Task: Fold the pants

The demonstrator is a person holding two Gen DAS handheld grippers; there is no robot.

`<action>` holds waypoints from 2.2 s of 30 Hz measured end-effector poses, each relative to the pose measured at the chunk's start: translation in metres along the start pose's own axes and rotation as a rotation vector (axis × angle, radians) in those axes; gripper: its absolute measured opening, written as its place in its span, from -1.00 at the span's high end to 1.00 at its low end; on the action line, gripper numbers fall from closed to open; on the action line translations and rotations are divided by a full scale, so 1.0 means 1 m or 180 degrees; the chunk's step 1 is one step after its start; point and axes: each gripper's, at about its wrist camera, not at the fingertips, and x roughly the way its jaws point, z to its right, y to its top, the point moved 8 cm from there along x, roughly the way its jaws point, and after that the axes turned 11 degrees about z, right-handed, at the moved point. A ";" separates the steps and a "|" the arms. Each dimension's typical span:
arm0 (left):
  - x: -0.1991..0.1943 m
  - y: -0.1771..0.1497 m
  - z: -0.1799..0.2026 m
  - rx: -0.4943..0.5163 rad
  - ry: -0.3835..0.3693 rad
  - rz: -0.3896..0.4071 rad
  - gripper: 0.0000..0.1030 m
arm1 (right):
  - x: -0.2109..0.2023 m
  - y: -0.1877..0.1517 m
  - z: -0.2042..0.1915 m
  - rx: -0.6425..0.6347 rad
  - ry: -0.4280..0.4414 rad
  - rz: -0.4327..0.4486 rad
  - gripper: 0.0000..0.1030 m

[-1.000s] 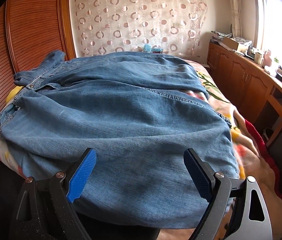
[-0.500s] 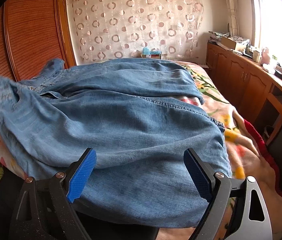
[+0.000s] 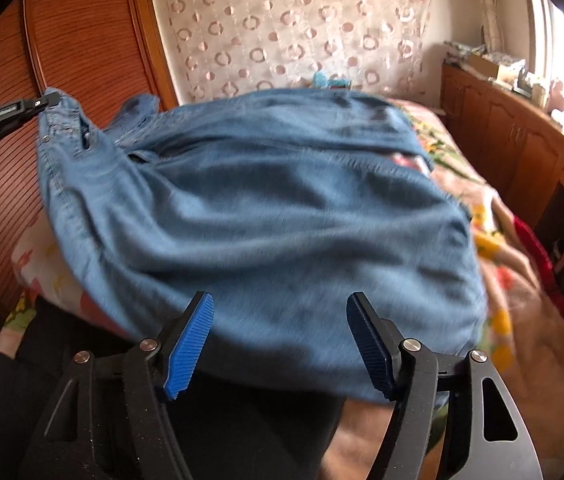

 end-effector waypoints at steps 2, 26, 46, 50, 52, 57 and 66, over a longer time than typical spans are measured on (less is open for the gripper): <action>0.002 0.001 -0.001 -0.0007 0.0012 -0.0004 0.77 | 0.001 -0.002 -0.006 -0.0010 0.0093 -0.0016 -0.37; -0.002 0.025 -0.007 -0.0146 0.0053 0.0160 0.77 | -0.003 0.010 -0.023 -0.0434 0.0293 -0.0032 0.99; 0.013 0.054 -0.029 -0.0337 0.0112 0.0312 0.77 | -0.005 0.151 -0.006 -0.1064 -0.0415 0.0776 0.99; 0.034 0.044 -0.038 -0.0321 0.0164 0.0243 0.77 | 0.037 0.143 -0.017 -0.1138 -0.0415 0.0710 0.99; 0.046 0.036 -0.044 -0.0346 0.0190 0.0165 0.77 | 0.058 0.136 -0.019 -0.1152 -0.0407 0.0636 0.99; 0.064 0.025 -0.051 -0.0382 0.0210 0.0073 0.77 | 0.091 0.119 -0.013 -0.1029 -0.0351 0.0535 0.99; 0.080 0.040 -0.055 -0.0391 0.0185 0.0144 0.77 | 0.087 0.156 -0.006 -0.1121 -0.0368 0.0710 0.99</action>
